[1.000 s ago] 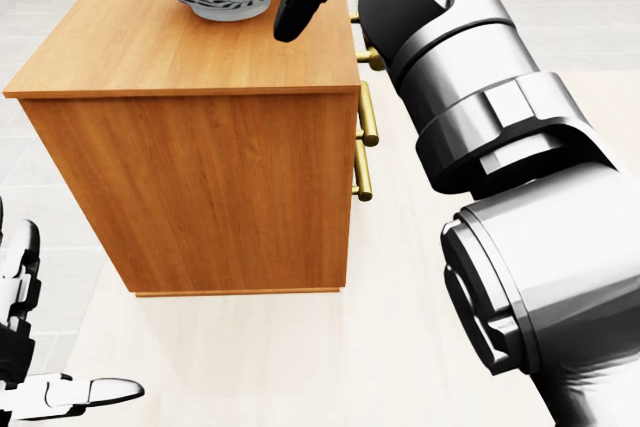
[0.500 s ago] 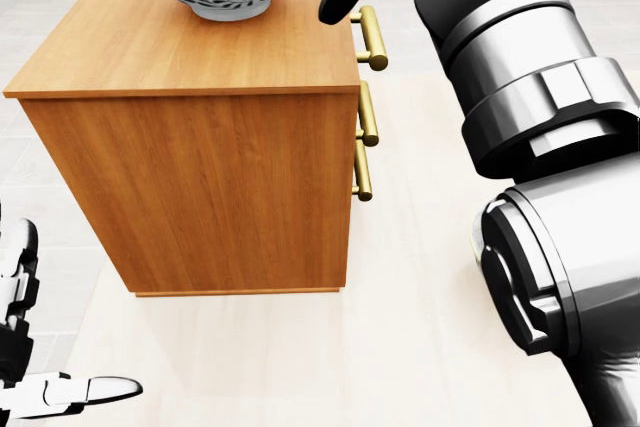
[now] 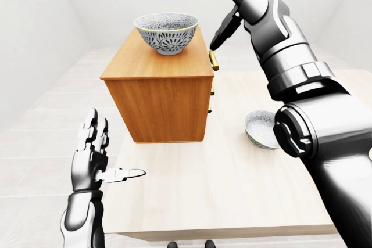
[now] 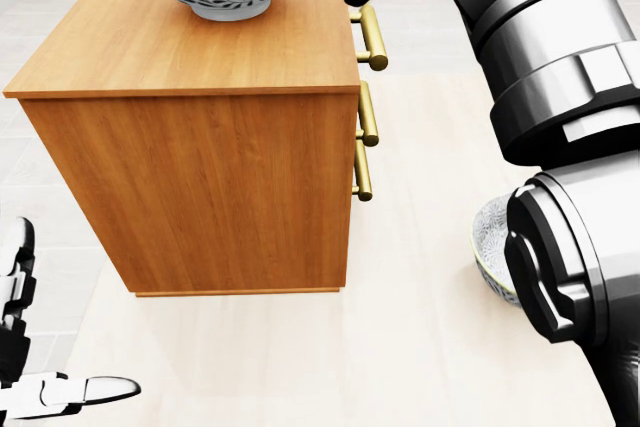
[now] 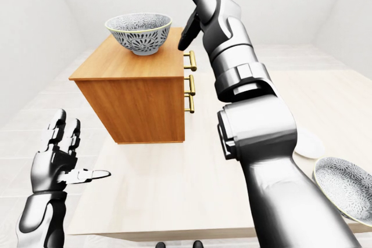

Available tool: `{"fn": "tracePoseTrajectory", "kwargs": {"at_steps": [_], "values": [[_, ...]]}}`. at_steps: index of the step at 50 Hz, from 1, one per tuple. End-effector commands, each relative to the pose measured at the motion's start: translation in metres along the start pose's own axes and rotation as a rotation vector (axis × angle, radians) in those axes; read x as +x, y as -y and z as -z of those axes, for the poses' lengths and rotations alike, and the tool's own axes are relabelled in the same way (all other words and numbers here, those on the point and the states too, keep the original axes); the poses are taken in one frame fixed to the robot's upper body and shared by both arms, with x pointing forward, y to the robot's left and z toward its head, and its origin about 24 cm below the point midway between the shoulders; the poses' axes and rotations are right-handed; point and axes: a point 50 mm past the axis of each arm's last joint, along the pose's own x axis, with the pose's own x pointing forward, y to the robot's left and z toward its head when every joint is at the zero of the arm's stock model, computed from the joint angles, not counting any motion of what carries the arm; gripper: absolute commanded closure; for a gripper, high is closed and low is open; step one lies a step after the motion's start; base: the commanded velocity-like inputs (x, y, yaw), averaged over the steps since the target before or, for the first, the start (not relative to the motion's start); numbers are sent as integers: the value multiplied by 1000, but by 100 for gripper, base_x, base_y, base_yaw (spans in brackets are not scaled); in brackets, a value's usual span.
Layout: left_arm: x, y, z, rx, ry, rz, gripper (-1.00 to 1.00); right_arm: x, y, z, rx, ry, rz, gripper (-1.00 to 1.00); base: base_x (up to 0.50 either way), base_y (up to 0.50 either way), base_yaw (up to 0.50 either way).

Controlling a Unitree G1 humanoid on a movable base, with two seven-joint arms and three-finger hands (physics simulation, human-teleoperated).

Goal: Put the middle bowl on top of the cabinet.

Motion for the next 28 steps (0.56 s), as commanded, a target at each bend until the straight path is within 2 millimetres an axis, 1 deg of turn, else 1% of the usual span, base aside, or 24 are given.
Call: {"fn": "tracePoseTrajectory", "kwargs": {"at_steps": [1,3,4,5,9,11,14,18,20,25,28], "values": [[0,-1,-2,3,5,-1,-100,-1,14,0,-5,-2,22,-100,0,0,0],[0,-1,-2,3,5,-1,-100,-2,20,-1,-16,1,29,-100,0,0,0],[0,-1,-2,3,5,-1,-100,-2,19,-1,-15,1,30,-100,0,0,0],[0,0,-2,2,4,-1,-100,-3,27,-3,-26,3,36,-100,0,0,0],[0,0,-3,3,3,-1,-100,-3,34,-2,-45,-4,48,-100,0,0,0],[0,0,-4,5,7,-1,-100,-3,33,4,-84,-29,49,-100,0,0,0],[2,0,-6,1,9,-1,-100,-5,40,11,-76,-46,68,-100,0,0,0],[5,3,-2,2,-1,5,-100,-8,54,16,-66,-60,91,-100,0,0,0],[5,3,0,4,-3,7,-100,-9,58,18,-75,-69,97,-100,0,0,0],[10,5,3,-1,-9,8,-100,-10,62,21,-89,-76,104,-100,0,0,0],[9,8,3,0,-11,18,-100,-12,70,21,-98,-80,119,-100,0,0,0]]}}
